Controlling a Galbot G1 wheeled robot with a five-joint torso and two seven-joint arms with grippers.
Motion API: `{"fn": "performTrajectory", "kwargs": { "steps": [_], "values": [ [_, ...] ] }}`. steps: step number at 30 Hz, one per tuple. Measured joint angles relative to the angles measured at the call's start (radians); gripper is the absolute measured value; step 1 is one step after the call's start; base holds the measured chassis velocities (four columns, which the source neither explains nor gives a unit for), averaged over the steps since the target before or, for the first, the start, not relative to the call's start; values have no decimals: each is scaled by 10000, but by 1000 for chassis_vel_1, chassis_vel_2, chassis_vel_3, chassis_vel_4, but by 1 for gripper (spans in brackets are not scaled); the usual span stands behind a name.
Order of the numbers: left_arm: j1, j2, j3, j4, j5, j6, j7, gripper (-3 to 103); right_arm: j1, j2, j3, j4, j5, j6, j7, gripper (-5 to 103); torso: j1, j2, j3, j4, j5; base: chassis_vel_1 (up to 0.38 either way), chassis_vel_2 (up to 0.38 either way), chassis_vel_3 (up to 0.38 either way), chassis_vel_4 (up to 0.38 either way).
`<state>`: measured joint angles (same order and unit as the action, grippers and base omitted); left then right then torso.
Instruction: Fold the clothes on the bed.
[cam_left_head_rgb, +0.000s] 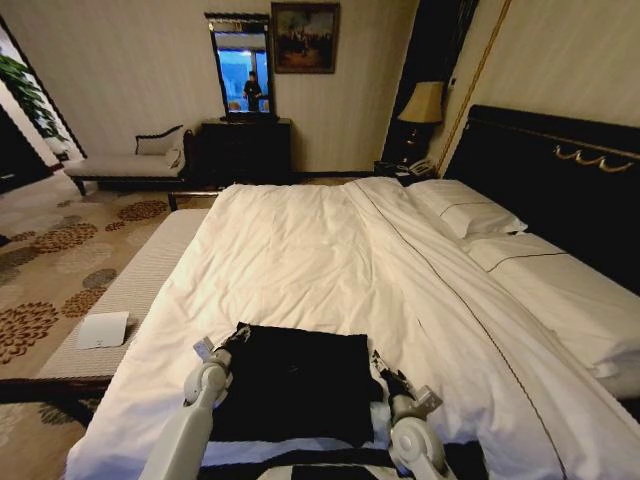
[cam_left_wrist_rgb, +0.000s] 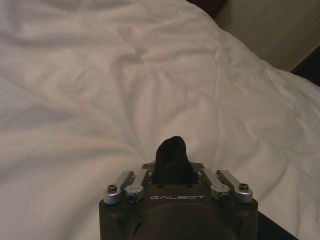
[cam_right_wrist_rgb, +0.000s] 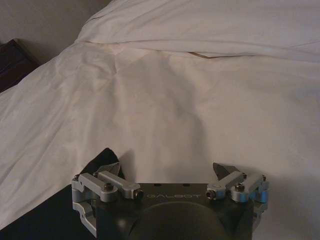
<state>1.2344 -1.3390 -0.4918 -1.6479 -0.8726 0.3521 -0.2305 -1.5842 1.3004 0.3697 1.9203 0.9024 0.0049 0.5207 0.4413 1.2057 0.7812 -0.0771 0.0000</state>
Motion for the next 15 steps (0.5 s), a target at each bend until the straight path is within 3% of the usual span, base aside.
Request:
{"fn": "performTrajectory", "kwargs": {
  "steps": [1, 3, 7, 15],
  "values": [
    [33, -19, -29, -48, 24, -10, -5, 29, -3, -20, 11, -16, 17, 27, 0, 100, 0, 0, 0, 0, -1, 0, 0, 0, 0],
    [56, -28, -55, -84, 29, -15, -12, 29, -3, -29, 15, -32, 21, 48, 0, 100, 0, 0, 0, 0, 0, 0, 0, 0, 0],
    [222, -80, -203, -282, 44, -61, -64, 7, 1, 23, -31, -194, -22, 131, -34, 100, 0, 0, 0, -1, 0, 0, 0, 0, 0],
    [429, -112, -395, -589, 68, -81, -140, 2, 126, -101, -21, -399, 136, 247, -403, 100, -1, 0, 0, -1, -1, 0, 0, 0, 0]
  ]
}}
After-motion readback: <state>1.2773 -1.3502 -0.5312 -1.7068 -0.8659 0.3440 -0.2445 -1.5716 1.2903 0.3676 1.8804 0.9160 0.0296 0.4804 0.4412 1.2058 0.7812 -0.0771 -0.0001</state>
